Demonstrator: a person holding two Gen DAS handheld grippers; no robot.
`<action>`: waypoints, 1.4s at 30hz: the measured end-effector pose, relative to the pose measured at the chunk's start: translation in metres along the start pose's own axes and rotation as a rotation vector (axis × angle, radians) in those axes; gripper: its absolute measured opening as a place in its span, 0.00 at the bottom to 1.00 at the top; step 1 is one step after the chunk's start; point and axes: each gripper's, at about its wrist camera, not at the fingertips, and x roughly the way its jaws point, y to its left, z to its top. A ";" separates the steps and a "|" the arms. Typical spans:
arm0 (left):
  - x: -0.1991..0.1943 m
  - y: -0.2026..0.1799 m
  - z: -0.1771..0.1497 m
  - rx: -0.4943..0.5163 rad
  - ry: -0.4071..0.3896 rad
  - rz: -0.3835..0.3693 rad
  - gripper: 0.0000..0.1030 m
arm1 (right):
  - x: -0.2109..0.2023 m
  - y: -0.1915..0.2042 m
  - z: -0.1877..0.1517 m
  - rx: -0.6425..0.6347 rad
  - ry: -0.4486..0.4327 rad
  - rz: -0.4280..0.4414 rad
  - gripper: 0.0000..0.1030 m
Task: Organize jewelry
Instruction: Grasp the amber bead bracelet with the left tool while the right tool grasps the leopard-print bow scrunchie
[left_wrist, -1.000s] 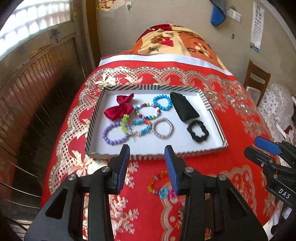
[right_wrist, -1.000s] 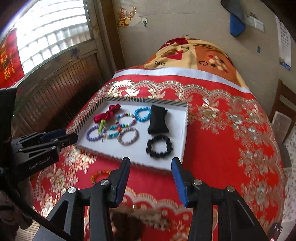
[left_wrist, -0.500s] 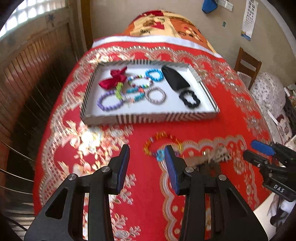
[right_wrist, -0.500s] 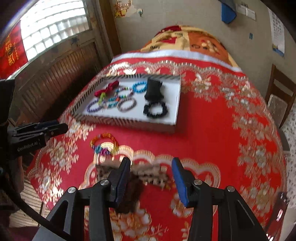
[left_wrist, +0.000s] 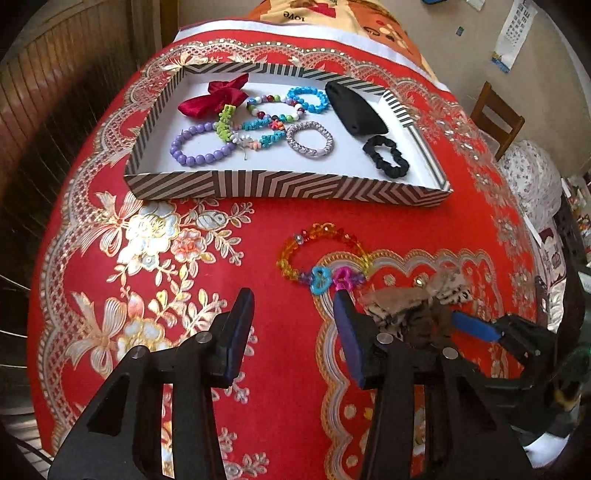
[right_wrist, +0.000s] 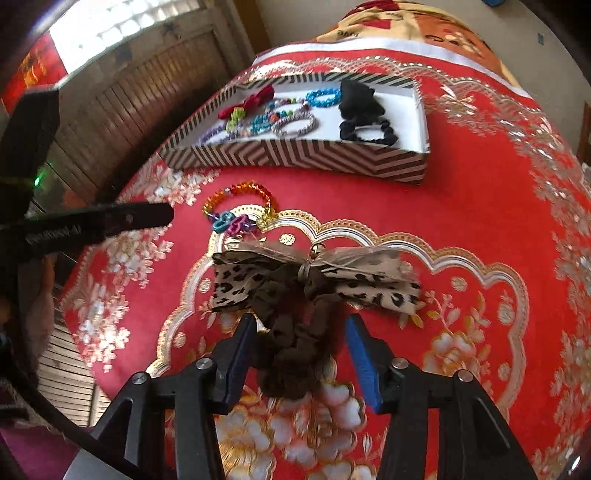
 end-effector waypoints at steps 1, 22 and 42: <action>0.004 0.000 0.004 -0.003 0.001 0.000 0.43 | 0.006 0.000 0.001 0.000 0.005 -0.011 0.47; 0.060 -0.015 0.045 0.150 0.047 0.031 0.08 | 0.004 -0.038 0.002 -0.011 -0.025 0.033 0.25; -0.043 -0.016 0.057 0.126 -0.137 -0.074 0.08 | -0.044 -0.046 0.017 0.014 -0.107 0.034 0.13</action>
